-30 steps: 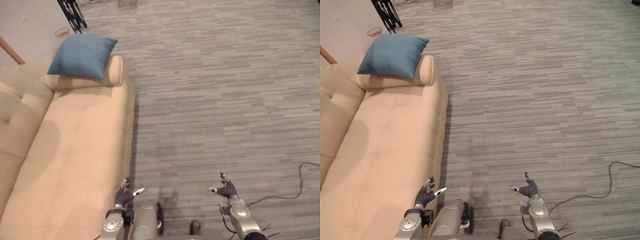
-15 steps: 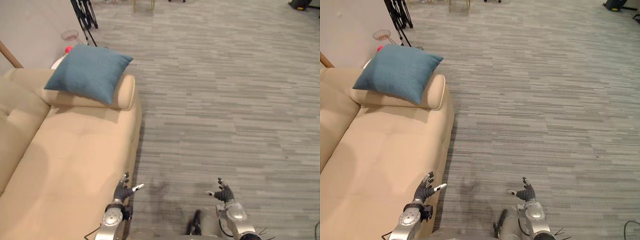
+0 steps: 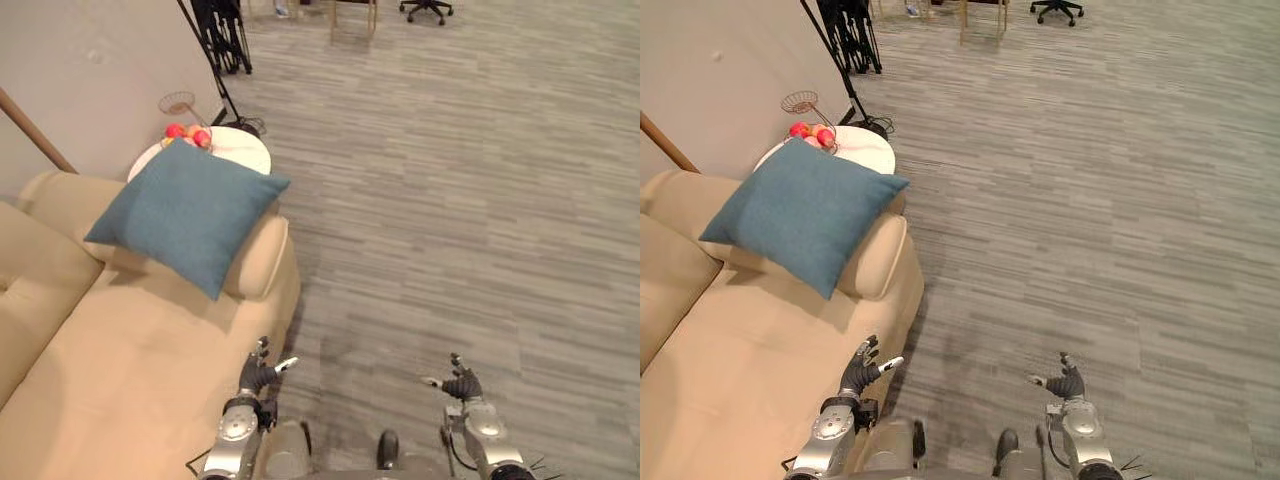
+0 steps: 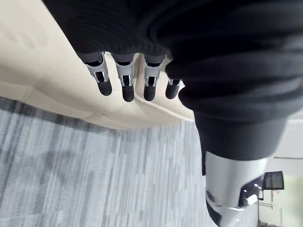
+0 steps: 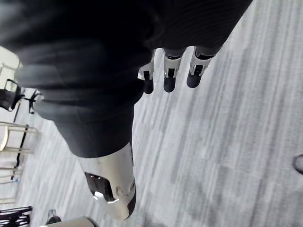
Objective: Pick up cushions and gather them together orderly.
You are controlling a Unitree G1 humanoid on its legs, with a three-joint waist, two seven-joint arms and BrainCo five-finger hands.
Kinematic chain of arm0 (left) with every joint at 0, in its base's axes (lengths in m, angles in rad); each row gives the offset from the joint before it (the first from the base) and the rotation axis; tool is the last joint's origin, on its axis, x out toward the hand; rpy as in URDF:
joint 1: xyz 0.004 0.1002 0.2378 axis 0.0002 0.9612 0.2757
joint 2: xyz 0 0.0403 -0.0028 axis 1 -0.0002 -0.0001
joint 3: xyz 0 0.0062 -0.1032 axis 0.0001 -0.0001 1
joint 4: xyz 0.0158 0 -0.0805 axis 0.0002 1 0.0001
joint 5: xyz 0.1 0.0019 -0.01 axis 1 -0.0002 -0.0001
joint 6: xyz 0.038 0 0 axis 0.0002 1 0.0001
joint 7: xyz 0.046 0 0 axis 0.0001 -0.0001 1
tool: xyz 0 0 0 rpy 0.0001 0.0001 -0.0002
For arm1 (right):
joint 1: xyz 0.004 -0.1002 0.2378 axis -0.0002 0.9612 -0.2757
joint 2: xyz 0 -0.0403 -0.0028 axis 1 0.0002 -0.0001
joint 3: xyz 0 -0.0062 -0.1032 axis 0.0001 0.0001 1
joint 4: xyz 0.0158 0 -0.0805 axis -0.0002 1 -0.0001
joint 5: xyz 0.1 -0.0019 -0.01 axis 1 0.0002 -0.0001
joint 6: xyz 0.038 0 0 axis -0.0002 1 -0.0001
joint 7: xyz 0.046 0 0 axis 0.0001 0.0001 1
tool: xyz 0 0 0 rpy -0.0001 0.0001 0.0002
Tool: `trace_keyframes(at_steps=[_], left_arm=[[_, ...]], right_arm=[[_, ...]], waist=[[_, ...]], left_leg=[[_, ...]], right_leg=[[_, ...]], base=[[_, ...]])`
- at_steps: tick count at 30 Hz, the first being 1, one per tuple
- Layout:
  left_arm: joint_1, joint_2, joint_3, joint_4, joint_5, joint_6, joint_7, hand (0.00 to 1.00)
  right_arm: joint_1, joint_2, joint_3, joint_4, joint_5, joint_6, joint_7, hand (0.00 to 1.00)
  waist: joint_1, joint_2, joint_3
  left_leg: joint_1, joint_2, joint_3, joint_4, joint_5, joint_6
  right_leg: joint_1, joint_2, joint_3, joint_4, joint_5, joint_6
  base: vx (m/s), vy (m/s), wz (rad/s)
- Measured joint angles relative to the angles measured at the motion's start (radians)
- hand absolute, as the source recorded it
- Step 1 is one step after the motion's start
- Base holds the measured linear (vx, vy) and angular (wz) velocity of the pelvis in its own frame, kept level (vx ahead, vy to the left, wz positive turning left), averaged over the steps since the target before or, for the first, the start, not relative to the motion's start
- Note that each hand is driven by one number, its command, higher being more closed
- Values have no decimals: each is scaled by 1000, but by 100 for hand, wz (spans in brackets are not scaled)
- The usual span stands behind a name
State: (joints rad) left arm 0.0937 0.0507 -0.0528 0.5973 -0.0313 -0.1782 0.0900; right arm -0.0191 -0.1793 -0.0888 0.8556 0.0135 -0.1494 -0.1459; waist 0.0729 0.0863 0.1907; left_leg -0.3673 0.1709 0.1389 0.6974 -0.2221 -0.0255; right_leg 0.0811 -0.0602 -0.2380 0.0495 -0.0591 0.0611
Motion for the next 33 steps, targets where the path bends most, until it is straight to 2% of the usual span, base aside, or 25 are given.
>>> trace_keyframes(at_steps=[1, 2, 3, 4, 5, 6, 8, 9, 10, 11, 13, 15, 16, 17, 18, 19, 20, 21, 22, 23, 25, 26, 28, 30, 33], left_arm=[[14, -5, -4, 5, 0, 1, -1, 0], [22, 4, -5, 1, -1, 7, -1, 0], [21, 15, 2, -5, -1, 6, -1, 0], [20, 16, 8, -6, -1, 6, -1, 0], [25, 15, 19, -5, -1, 10, -1, 0], [27, 14, 21, -5, -1, 14, -1, 0], [52, 13, 15, -7, -2, 16, -3, 0], [72, 17, 15, -7, -7, 17, -2, 0], [77, 23, 15, -7, -8, 18, -2, 0], [86, 32, 15, -7, -11, 18, -1, 0], [97, 33, 17, -7, -28, 17, 2, 0], [94, 43, 25, -6, -46, 17, 5, 0], [83, 43, 26, -6, -53, 17, 6, 0], [59, 36, 24, -7, -62, 16, 9, 0], [41, 28, 23, -7, -68, 16, 13, 0], [14, 14, 21, -7, -73, 16, 21, 0], [-5, 10, 20, -9, -75, 14, 23, 0], [-11, 10, 13, -16, -76, 13, 22, 0], [-17, -8, 14, -9, -76, 15, 23, 0], [-6, -30, 15, -29, -76, 12, 21, 0], [9, -35, 16, -38, -77, 10, 21, 0], [6, -37, 16, -38, -79, 9, 20, 0], [-3, -46, 15, -38, -85, 8, 20, 0], [-3, -46, 5, -38, -88, 7, 20, 0], [-4, -31, -7, -37, -93, 7, 20, 0]], right_arm=[[12, -10, -21, 8, 9, 3, -8, 0], [14, 12, -8, 20, 17, 6, -7, 0], [7, 17, -8, 20, 16, 2, -7, 0], [1, 17, -7, 20, 16, 2, -7, 0], [-26, 17, -4, 22, 15, 3, -7, 0], [-33, 16, -2, 22, 13, 3, -7, 0], [-41, 17, 11, 23, -10, 2, -5, 0], [-44, 26, 16, 23, -25, 2, -3, 0], [-38, 29, 18, 24, -28, 2, -3, 0], [-17, 34, 19, 24, -36, 2, -2, 0], [12, 36, 32, 24, -46, 4, -1, 0], [12, 37, 41, 23, -46, 4, 1, 0], [18, 37, 40, 21, -46, 3, 2, 0], [27, 36, 38, 18, -43, 4, 0, 0], [36, 36, 35, 10, -42, 4, 0, 0], [58, 36, 24, -17, -41, 5, -2, 0], [77, 39, 7, -26, -30, 4, -3, 0], [94, 41, 2, -28, -18, 4, -5, 0], [102, 37, -2, -26, -13, 4, -5, 0], [109, 33, -22, -43, -8, 5, -5, 0], [110, 33, -40, -84, -2, 1, -6, 0], [111, 38, -42, -97, 7, -1, -7, 0], [114, 44, -60, -98, 25, -1, -7, 0], [116, 68, -105, -95, 38, -1, -12, 0], [115, 74, -148, -83, 76, -1, -26, 0]], waist=[[9, 32, -8], [18, -22, -14], [26, -39, -17], [30, -40, -17], [40, -41, -17], [47, -41, -17], [53, -51, -19], [49, -60, -21], [47, -65, -22], [43, -69, -24], [29, -76, -33], [20, -72, -33], [21, -71, -34], [18, -70, -33], [10, -70, -33], [-4, -70, -33], [-4, -84, -37], [-8, -104, -40], [-10, -84, -40], [0, -58, -50], [-3, -48, -54], [-4, -41, -59], [-4, -51, -54], [-5, -59, -51], [-10, -61, -52]], left_leg=[[9, -10, 17, -172, 78, 53], [62, -72, 43, -248, 75, 44], [63, -97, 44, -255, 73, 61], [57, -103, 40, -234, 60, 81], [49, -109, 37, -180, 18, 107], [58, -112, 36, -175, 5, 111], [147, -146, 29, -221, -41, 121], [218, -178, 7, -261, -54, 132], [244, -190, -7, -272, -58, 137], [298, -209, -42, -292, -68, 147], [362, -228, -110, -331, -71, 151], [404, -227, -187, -353, -70, 150], [412, -226, -252, -353, -72, 148], [412, -224, -341, -345, -76, 141], [410, -224, -394, -338, -80, 133], [406, -225, -470, -320, -94, 110], [402, -234, -540, -284, -116, 74], [392, -248, -599, -247, -144, 44], [392, -239, -630, -234, -159, 31], [377, -198, -664, -225, -145, 1], [356, -152, -677, -242, -114, -48], [340, -117, -657, -263, -79, -84], [320, -78, -580, -282, -32, -91], [305, -23, -376, -321, 3, -99], [300, 24, -100, -395, 22, -82]], right_leg=[[36, 7, -2, 4, -46, 29], [52, -48, 0, -2, -49, 31], [52, -65, 0, -2, -49, 32], [54, -69, 3, 2, -49, 34], [55, -82, 17, 56, -66, 63], [47, -90, 25, 101, -76, 78], [-39, -138, 83, 412, -84, 165], [-141, -169, 143, 679, -16, 214], [-171, -175, 152, 770, -20, 208], [-224, -187, 143, 917, -52, 178], [-290, -188, 92, 953, -115, 89], [-340, -141, 76, 786, -155, 60], [-370, -95, 114, 675, -160, 52], [-395, -36, 200, 535, -152, 60], [-401, -8, 270, 450, -137, 69], [-400, 24, 370, 336, -110, 93], [-382, 26, 474, 215, -35, 125], [-364, -2, 495, 173, 70, 126], [-361, 11, 457, 208, 64, 95], [-359, 20, 384, 253, 29, 63], [-352, 17, 283, 286, -8, 21], [-337, 14, 220, 300, -23, -1], [-303, 6, 153, 290, -32, -16], [-253, 5, 98, 247, -35, -22], [-228, -5, 54, 189, -30, -29]], base=[[493, 224, 38], [586, 230, 45], [480, 161, 39], [456, 164, 39], [348, 147, 31], [404, 190, 36], [397, 192, 36], [367, 140, 49], [383, 77, 79], [397, 27, 90], [454, -10, 115], [427, -67, 113], [396, -181, 145], [310, -161, 172], [447, -313, 223], [376, -311, 252], [532, -488, 289], [396, -408, 230], [373, -439, 195], [274, -343, 131], [244, -392, 155], [177, -367, 158], [109, -307, 143], [59, -257, 135], [-64, -85, 73]])
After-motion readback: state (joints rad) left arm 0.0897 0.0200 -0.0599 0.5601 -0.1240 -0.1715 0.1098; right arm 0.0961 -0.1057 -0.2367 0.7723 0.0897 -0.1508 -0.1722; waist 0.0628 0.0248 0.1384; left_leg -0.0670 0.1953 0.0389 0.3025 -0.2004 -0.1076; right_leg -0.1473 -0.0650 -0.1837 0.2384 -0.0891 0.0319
